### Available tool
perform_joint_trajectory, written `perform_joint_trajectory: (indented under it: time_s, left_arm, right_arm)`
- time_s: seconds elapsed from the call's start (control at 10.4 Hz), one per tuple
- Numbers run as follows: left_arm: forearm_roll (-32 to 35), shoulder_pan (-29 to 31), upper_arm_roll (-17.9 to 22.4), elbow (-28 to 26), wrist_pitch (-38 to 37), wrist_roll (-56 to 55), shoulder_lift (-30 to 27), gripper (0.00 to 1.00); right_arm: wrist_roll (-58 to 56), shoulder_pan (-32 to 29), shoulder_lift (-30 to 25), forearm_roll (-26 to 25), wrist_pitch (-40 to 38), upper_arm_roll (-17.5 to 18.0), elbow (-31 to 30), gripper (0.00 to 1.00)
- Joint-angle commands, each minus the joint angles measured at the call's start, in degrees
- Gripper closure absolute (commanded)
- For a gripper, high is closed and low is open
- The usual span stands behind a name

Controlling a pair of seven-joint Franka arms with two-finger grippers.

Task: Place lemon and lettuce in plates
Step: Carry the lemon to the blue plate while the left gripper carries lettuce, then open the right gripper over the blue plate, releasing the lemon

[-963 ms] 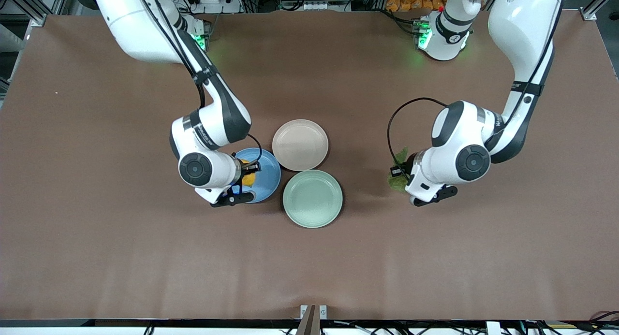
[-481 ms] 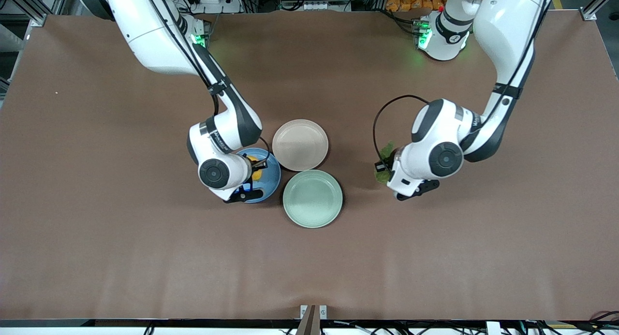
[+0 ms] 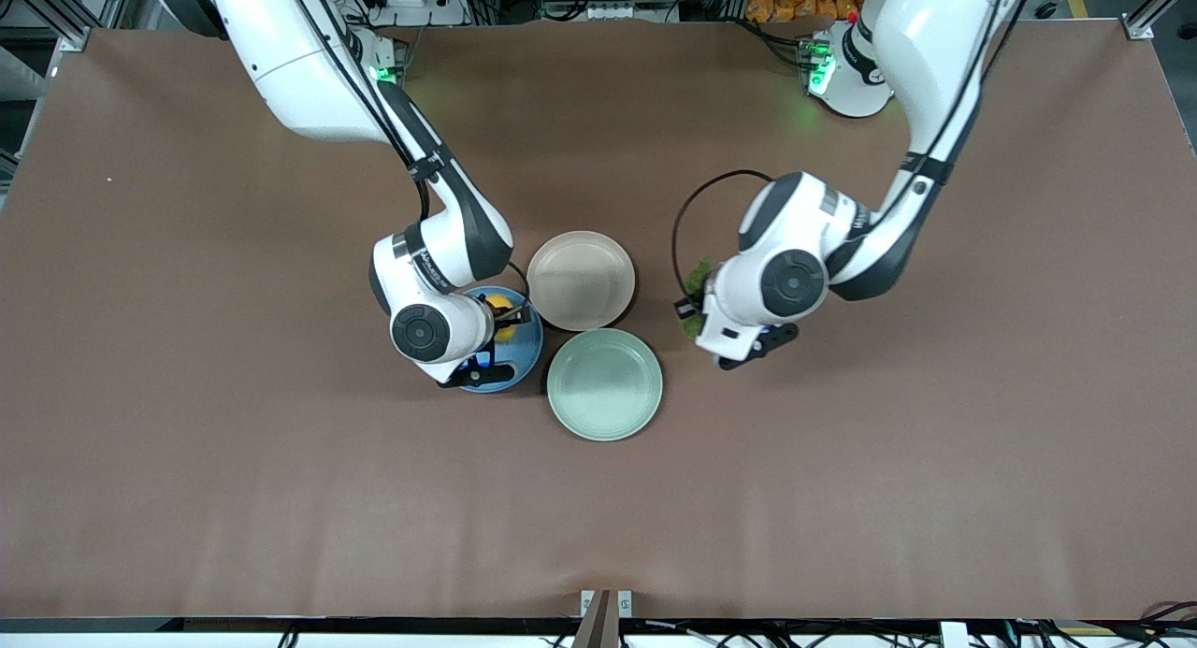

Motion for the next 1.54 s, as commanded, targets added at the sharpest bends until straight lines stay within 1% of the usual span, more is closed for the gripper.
perform_joint_trajectory:
  time_s: [0.0, 0.1, 0.19, 0.29, 0.39, 0.48, 0.58, 0.67, 0.77, 0.87, 0.96, 1.06, 1.16, 1.25, 1.35, 1.44]
  left_arm:
    - [-3.0, -2.2, 0.3, 1.9, 2.8, -2.9, 2.6, 1.00]
    - [-3.7, -3.5, 0.4, 1.9, 4.3, -4.3, 3.2, 1.00]
    - [-3.9, -3.6, 0.4, 1.9, 5.7, -5.9, 4.0, 1.00]
    - [-3.9, -4.8, 0.4, 1.8, 7.7, -7.6, 4.9, 1.00]
    - [-3.5, -7.1, 0.7, 1.9, 8.9, -9.8, 5.7, 1.00]
    - [-3.6, -7.5, 0.8, 1.9, 9.1, -10.3, 6.2, 1.00]
    - [-3.9, -7.7, 0.8, 2.0, 9.5, -10.7, 6.2, 1.00]
    - [-3.8, -7.9, 0.7, 2.0, 10.4, -12.9, 6.2, 1.00]
    - [-3.9, -9.4, 0.7, 2.0, 10.9, -14.1, 6.2, 1.00]
    - [-3.9, -9.8, 0.7, 2.2, 10.9, -15.3, 6.1, 1.00]
    - [-3.8, -11.0, 0.7, 2.8, 10.9, -17.0, 6.1, 1.00]
    - [-3.7, -11.4, 0.7, 3.0, 10.9, -18.2, 5.9, 1.00]
    - [-3.8, -11.8, 0.6, 3.0, 10.9, -18.9, 5.9, 1.00]
    - [-3.8, -12.9, 0.6, 3.9, 10.9, -19.9, 6.0, 1.00]
    - [-3.6, -14.2, 0.7, 4.3, 10.9, -21.9, 6.3, 1.00]
    - [-3.7, -15.4, 0.9, 4.4, 12.4, -22.1, 6.8, 1.00]
  right_arm:
    - [0.3, -0.6, -0.6, 1.3, -0.2, -0.1, 2.1, 0.00]
    - [0.3, -0.8, -0.8, 1.1, -0.3, -0.2, 3.2, 0.00]
    - [0.0, -0.8, -1.7, 0.4, -0.6, -0.6, 4.3, 0.00]
    - [-0.3, -1.5, -2.5, -0.1, -0.7, -1.7, 5.0, 0.00]
    - [-1.5, -2.0, -4.8, -1.5, -1.0, -2.4, 5.3, 0.00]
    - [-2.6, -2.5, -7.7, -4.4, -1.1, -2.7, 5.3, 0.00]
    - [-2.7, -3.0, -11.2, -6.8, -3.4, -3.5, 5.3, 0.00]
    - [-2.6, -3.3, -15.0, -7.0, -7.3, -3.8, 5.3, 0.00]
    - [-2.7, -3.5, -19.0, -7.4, -11.3, -4.2, 5.9, 0.00]
    - [-2.9, -4.0, -22.1, -7.9, -15.9, -5.3, 7.3, 0.00]
    - [-5.3, -4.1, -23.9, -9.0, -20.1, -6.4, 8.9, 0.00]
    - [-9.5, -4.2, -25.8, -9.9, -21.6, -7.5, 9.5, 0.00]
    - [-11.8, -4.5, -28.8, -9.9, -21.4, -8.6, 9.5, 0.00]
    - [-11.8, -5.0, -31.1, -10.1, -21.5, -8.8, 9.5, 0.00]
    - [-11.8, -5.6, -33.7, -12.3, -21.9, -8.4, 9.0, 0.00]
    - [-12.3, -5.9, -36.2, -15.1, -24.5, -7.7, 8.1, 0.00]
